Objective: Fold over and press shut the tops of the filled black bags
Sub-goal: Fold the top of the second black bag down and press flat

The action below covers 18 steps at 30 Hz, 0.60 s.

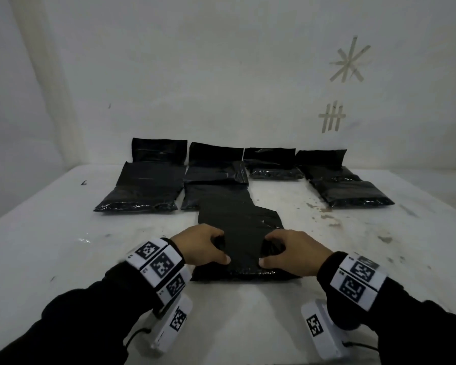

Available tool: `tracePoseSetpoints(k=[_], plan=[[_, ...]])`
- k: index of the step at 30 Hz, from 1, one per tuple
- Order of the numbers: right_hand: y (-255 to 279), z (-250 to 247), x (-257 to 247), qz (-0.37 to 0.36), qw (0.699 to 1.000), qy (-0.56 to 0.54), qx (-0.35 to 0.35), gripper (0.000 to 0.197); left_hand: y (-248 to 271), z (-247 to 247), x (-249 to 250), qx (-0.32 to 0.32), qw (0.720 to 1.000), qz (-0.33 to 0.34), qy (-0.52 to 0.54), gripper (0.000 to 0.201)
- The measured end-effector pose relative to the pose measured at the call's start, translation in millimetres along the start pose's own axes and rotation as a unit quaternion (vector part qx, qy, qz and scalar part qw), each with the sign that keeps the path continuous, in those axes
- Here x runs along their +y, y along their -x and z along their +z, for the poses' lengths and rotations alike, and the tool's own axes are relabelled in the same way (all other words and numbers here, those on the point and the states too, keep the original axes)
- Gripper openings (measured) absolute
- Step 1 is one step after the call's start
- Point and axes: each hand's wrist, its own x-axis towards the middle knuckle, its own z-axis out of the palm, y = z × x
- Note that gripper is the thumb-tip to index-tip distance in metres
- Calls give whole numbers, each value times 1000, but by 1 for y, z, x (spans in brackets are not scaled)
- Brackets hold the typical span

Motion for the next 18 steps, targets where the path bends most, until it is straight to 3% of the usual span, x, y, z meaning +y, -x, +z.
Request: tracePoseSetpoints(k=[3,6,10,13,18], plan=[[-5,-14,1,9,1000,6,-19,60,-6,-10,5,-5,1000,-27,-14,55],[-26,-34,8,26,1000,1,15,54,-16,-26,5,29,997,-65,-19,25],[-58,-52,14,76,997,-13,31,43,-41,-44,-2,99,987,-122,23,28],[-79,-55,17,100,994,-52,-6,43,-58,-49,-6,113,970,-153,150,24],[-107,-50,27,140,970,-197,-7,32,-76,-43,-6,143,945,-157,249,35]])
